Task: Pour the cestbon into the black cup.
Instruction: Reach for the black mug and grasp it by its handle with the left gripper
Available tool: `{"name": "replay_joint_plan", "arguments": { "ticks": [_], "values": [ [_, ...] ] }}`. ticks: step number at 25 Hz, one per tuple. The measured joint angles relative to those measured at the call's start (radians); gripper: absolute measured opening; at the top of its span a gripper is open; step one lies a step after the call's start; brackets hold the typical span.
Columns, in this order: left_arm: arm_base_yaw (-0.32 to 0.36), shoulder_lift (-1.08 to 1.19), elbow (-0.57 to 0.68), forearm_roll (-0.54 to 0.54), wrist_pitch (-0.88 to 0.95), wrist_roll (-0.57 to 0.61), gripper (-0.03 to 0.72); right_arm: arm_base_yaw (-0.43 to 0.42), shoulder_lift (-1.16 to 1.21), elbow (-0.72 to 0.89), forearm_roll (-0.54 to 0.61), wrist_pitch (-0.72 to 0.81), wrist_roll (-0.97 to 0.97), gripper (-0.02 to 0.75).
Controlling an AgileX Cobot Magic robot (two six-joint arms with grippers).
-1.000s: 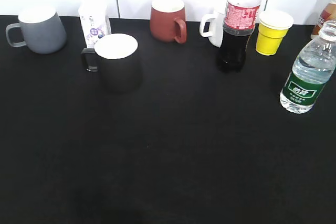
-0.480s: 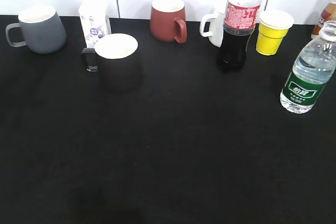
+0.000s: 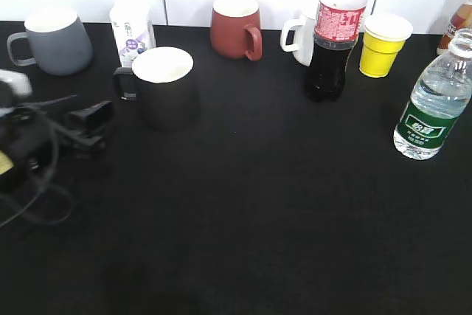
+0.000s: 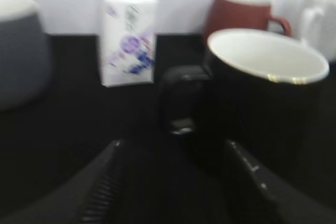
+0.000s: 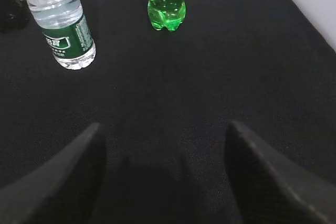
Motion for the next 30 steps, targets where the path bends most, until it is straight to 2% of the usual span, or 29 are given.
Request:
{"name": "replay_joint_plan", "arguments": {
  "ticks": [7,11,30],
  "values": [
    [0.0,0.102,-0.095,0.002,-0.007,0.0,0.438,0.0,0.0,0.0,0.0,0.0,0.0,0.534],
    [0.0,0.115,-0.103,-0.027,-0.007,-0.001,0.438,0.0,0.0,0.0,0.0,0.0,0.0,0.534],
    [0.0,0.188,-0.225,-0.023,-0.003,-0.003,0.437,0.0,0.0,0.0,0.0,0.0,0.0,0.534]
  ]
}}
